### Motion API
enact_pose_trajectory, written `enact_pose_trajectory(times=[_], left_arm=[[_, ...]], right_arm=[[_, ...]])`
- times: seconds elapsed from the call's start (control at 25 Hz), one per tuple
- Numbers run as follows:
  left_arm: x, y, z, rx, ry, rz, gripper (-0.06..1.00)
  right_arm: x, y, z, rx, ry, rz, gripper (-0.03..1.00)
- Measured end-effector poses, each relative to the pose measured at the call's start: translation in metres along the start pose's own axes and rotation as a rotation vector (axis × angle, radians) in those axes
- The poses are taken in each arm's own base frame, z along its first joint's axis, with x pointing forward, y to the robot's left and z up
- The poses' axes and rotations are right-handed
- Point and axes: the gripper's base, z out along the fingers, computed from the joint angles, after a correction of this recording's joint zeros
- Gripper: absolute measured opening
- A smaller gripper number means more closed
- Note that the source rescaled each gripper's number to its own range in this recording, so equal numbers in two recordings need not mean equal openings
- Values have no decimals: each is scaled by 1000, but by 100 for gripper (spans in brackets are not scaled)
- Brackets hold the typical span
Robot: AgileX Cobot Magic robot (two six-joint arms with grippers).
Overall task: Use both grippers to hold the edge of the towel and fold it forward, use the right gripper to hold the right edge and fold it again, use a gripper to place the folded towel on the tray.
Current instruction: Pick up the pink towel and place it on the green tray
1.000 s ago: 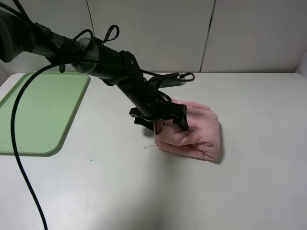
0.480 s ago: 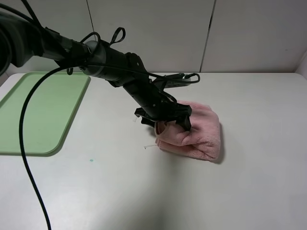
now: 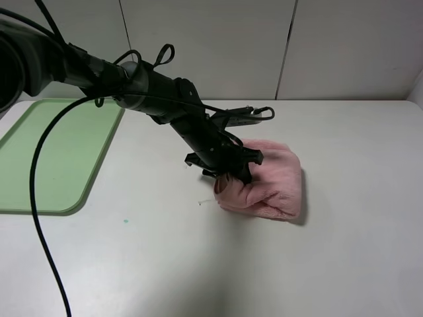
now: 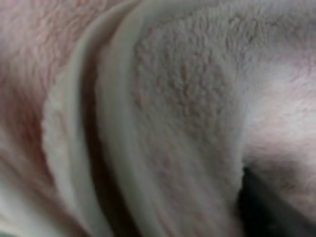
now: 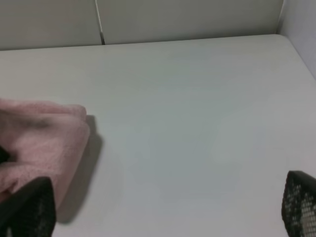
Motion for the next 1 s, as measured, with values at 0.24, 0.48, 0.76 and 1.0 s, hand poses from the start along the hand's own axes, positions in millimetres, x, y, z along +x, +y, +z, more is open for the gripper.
enact_pose_trajectory(times=[0.24, 0.48, 0.76, 1.0], left_arm=[[0, 0, 1, 1, 3, -5, 13], [1, 0, 1, -2, 5, 0, 13], [2, 1, 0, -5, 19, 7, 13], [0, 6, -21, -61, 41, 68, 13]], right_arm=[[0, 0, 0, 0, 0, 0, 100], [0, 0, 0, 0, 0, 0, 100], [0, 0, 0, 0, 0, 0, 100], [0, 0, 0, 0, 0, 0, 100]])
